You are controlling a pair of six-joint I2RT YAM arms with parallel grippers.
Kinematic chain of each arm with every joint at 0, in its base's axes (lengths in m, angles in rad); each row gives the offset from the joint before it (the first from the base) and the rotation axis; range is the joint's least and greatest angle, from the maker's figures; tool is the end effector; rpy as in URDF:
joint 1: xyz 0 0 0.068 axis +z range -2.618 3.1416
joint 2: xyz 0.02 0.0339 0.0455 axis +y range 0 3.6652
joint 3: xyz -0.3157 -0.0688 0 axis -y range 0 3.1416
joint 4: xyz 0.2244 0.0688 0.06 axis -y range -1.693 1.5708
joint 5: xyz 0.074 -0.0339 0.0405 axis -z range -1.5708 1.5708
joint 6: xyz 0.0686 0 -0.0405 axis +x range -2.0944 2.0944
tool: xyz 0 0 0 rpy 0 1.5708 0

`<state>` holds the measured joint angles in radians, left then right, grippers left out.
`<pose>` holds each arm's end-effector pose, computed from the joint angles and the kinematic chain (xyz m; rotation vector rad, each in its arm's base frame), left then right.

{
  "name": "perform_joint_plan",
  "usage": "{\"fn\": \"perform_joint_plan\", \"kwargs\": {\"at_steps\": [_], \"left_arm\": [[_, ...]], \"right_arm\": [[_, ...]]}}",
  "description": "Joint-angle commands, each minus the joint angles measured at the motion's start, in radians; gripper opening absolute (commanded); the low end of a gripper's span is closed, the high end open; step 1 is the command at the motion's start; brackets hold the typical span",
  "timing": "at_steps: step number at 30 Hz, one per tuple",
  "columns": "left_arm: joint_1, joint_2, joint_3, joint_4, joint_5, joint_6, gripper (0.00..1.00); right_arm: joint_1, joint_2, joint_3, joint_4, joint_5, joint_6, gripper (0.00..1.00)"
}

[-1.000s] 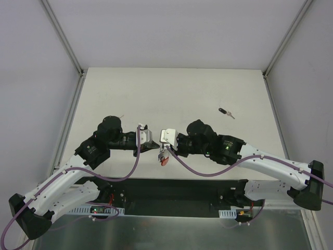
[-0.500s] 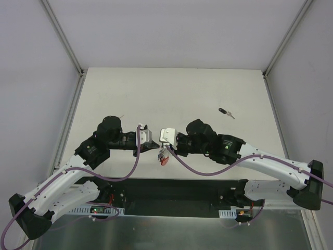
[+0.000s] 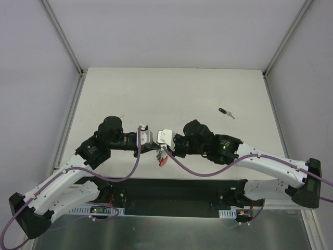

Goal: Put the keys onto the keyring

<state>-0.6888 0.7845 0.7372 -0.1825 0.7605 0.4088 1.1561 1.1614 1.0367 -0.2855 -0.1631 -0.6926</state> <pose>0.0811 -0.1280 0.3577 1.3753 1.1942 -0.8793 0.0923 0.2373 0.3782 -1.6624 1.1201 0.4606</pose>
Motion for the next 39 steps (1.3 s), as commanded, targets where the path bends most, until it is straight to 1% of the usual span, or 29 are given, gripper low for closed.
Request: {"fn": "perform_joint_plan", "kwargs": {"at_steps": [1, 12, 24, 39], "left_arm": [[-0.014, 0.002, 0.001, 0.029, 0.06, 0.005, 0.0], [-0.015, -0.004, -0.002, 0.031, 0.056, 0.005, 0.0], [-0.015, -0.013, -0.01, 0.031, 0.019, 0.01, 0.0], [-0.015, -0.031, -0.016, 0.043, -0.023, 0.007, 0.0]], "right_arm": [[0.024, -0.002, 0.065, 0.086, -0.035, -0.008, 0.01], [0.03, -0.014, 0.056, 0.092, -0.001, -0.005, 0.02], [0.027, -0.065, 0.023, 0.032, 0.074, -0.012, 0.01], [0.011, -0.045, 0.022, 0.009, 0.083, 0.004, 0.02]]}}
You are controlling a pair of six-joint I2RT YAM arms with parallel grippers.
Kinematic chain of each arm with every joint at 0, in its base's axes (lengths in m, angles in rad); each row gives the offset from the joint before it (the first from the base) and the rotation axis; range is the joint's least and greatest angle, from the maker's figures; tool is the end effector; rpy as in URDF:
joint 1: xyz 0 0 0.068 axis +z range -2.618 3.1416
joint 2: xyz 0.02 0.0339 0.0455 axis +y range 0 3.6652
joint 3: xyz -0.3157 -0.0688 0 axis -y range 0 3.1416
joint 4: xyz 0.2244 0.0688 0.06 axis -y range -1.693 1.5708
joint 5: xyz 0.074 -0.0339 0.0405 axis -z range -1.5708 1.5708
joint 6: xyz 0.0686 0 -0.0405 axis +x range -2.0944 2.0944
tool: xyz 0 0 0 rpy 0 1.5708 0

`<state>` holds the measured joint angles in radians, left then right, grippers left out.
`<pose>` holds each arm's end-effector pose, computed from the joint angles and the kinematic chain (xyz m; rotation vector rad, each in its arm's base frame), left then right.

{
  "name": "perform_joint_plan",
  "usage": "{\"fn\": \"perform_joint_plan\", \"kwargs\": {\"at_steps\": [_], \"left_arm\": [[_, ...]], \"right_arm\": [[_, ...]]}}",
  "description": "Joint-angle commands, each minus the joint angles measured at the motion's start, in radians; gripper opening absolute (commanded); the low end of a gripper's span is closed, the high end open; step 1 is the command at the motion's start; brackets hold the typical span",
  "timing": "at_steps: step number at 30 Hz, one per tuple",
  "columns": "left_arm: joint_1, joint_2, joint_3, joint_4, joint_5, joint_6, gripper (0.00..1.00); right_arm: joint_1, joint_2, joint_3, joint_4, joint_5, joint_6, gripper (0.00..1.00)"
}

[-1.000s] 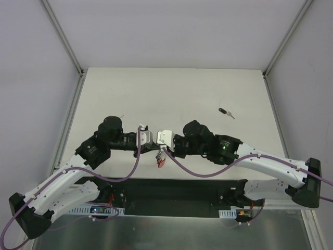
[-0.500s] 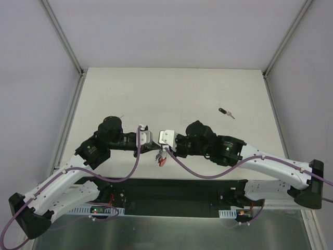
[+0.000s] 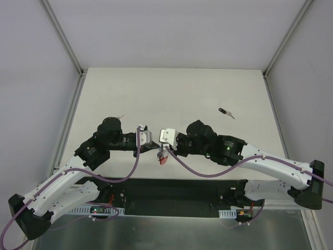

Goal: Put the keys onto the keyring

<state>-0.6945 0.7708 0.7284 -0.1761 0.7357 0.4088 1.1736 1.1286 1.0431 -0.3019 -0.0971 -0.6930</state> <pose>0.0798 -0.1264 0.3568 1.3634 1.1941 -0.8583 0.0888 0.2288 0.3857 -1.6278 1.1253 0.4097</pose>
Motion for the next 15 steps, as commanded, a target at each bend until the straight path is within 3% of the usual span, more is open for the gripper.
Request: {"fn": "perform_joint_plan", "kwargs": {"at_steps": [1, 15], "left_arm": [[-0.01, -0.019, -0.007, 0.038, 0.004, 0.005, 0.0], [-0.01, -0.036, -0.024, 0.067, -0.002, -0.002, 0.0]], "right_arm": [[-0.009, -0.007, 0.017, 0.023, 0.017, 0.004, 0.01], [-0.014, 0.007, 0.028, 0.014, -0.039, 0.001, 0.01]]}}
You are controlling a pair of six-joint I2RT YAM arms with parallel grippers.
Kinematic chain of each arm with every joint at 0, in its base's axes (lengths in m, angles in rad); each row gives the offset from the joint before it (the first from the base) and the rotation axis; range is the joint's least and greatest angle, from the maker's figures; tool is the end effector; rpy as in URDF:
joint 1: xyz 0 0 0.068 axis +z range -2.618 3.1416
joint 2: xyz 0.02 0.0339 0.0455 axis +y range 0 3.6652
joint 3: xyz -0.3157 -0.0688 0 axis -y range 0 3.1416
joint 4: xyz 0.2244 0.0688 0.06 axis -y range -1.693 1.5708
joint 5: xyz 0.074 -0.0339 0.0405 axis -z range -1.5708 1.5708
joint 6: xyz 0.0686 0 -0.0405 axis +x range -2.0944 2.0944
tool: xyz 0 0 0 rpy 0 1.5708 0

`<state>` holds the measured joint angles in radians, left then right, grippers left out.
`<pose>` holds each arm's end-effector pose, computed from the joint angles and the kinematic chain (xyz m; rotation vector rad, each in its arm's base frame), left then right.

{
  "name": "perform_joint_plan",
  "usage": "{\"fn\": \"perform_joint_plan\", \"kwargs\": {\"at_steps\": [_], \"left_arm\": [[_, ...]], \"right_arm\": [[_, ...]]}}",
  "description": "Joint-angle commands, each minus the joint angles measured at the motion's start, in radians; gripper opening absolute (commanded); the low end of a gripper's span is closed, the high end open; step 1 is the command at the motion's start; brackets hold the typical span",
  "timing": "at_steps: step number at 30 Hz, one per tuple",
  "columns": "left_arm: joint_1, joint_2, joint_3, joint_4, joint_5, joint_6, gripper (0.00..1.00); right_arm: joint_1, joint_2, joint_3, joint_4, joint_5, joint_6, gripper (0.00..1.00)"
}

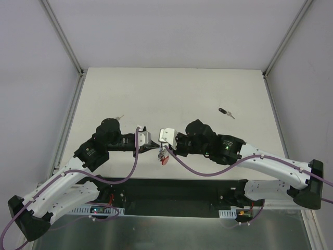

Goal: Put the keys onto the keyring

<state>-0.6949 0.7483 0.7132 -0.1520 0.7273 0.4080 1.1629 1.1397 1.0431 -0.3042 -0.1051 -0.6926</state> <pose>0.0768 -0.1234 0.3571 1.3495 1.1692 -0.8431 0.0918 0.2307 0.3829 -1.6349 1.1383 0.4091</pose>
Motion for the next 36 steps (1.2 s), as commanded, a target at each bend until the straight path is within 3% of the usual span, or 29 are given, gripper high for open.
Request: {"fn": "perform_joint_plan", "kwargs": {"at_steps": [1, 36], "left_arm": [[-0.009, -0.015, -0.009, 0.043, 0.004, 0.0, 0.0], [-0.009, -0.027, -0.02, 0.057, -0.017, 0.0, 0.0]], "right_arm": [[-0.003, -0.008, 0.028, 0.016, -0.031, 0.001, 0.01], [-0.016, -0.008, 0.028, 0.017, -0.059, 0.01, 0.01]]}}
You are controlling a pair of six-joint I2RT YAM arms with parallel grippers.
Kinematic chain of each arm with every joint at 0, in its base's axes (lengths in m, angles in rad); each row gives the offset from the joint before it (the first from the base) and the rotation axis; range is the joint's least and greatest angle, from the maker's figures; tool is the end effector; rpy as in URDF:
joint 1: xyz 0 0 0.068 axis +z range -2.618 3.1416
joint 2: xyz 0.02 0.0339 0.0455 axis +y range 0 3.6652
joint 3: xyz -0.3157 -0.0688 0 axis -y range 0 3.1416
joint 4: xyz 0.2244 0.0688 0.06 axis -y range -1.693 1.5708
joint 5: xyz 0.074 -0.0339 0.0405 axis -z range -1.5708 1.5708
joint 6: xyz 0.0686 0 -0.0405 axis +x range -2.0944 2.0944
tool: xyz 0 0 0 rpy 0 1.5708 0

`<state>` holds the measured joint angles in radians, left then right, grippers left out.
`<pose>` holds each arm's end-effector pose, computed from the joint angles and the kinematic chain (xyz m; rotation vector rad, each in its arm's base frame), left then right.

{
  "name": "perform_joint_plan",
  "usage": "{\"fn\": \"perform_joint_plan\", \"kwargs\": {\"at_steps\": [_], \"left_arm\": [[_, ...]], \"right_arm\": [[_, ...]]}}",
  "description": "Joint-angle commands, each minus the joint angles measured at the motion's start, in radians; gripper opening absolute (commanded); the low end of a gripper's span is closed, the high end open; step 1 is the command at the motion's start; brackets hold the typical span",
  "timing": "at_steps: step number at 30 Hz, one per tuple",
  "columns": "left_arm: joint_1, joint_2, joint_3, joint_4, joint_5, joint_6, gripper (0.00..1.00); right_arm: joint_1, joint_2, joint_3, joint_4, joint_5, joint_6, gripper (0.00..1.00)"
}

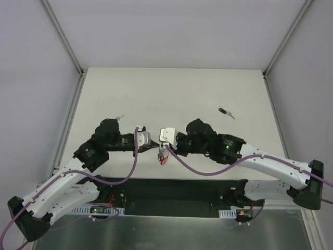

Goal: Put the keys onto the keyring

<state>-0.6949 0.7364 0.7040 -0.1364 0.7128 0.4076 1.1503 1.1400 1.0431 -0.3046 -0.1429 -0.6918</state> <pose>0.0761 -0.1218 0.3571 1.3360 1.1602 -0.8259 0.0923 0.2303 0.3829 -1.6432 1.1300 0.4384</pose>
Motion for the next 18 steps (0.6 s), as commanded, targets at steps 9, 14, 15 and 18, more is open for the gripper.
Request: {"fn": "perform_joint_plan", "kwargs": {"at_steps": [9, 14, 15, 18], "left_arm": [[-0.009, -0.017, -0.011, 0.041, 0.013, 0.003, 0.0], [-0.009, -0.023, -0.014, 0.043, 0.019, 0.007, 0.0], [-0.009, -0.025, -0.012, 0.043, 0.022, 0.008, 0.0], [-0.009, -0.022, -0.012, 0.043, 0.025, 0.008, 0.0]], "right_arm": [[-0.003, 0.004, 0.037, 0.021, -0.018, 0.018, 0.01], [-0.003, 0.009, 0.04, 0.024, 0.003, 0.026, 0.02], [-0.004, 0.009, 0.04, 0.024, 0.005, 0.026, 0.02], [-0.004, 0.004, 0.04, 0.032, 0.011, 0.032, 0.01]]}}
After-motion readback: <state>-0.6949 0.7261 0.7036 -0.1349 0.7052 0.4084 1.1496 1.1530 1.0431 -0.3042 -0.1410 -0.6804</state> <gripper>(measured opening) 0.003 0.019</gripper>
